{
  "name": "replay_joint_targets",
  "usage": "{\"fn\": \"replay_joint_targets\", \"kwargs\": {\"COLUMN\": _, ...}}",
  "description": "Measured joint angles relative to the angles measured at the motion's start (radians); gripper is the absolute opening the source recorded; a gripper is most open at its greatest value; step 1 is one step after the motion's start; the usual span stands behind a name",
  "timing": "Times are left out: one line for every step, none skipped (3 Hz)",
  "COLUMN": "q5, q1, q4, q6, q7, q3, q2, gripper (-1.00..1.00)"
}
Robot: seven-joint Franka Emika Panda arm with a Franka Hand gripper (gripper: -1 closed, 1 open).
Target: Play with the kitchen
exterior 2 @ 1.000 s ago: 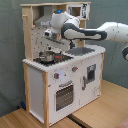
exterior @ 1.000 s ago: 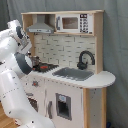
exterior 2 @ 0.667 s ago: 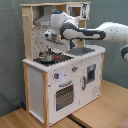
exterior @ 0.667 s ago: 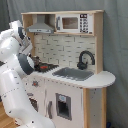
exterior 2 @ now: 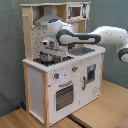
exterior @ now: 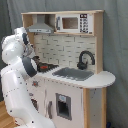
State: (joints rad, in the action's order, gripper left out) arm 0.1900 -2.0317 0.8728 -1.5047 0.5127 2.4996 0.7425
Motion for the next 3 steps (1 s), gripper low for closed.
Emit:
{"fn": "replay_joint_targets", "kwargs": {"q5": 0.001, "q1": 0.0, "q4": 0.0, "q6": 0.0, "q7": 0.001, "q3": 0.0, "q2": 0.0, "gripper": -1.0}}
{"fn": "replay_joint_targets", "kwargs": {"q5": 0.005, "q1": -0.008, "q4": 0.0, "q6": -0.004, "q7": 0.003, "q3": 0.025, "q2": 0.001, "gripper": -1.0}}
{"fn": "replay_joint_targets", "kwargs": {"q5": 0.008, "q1": -0.016, "q4": -0.072, "q6": 0.043, "q7": -0.009, "q3": 0.04, "q2": -0.048, "gripper": -1.0}}
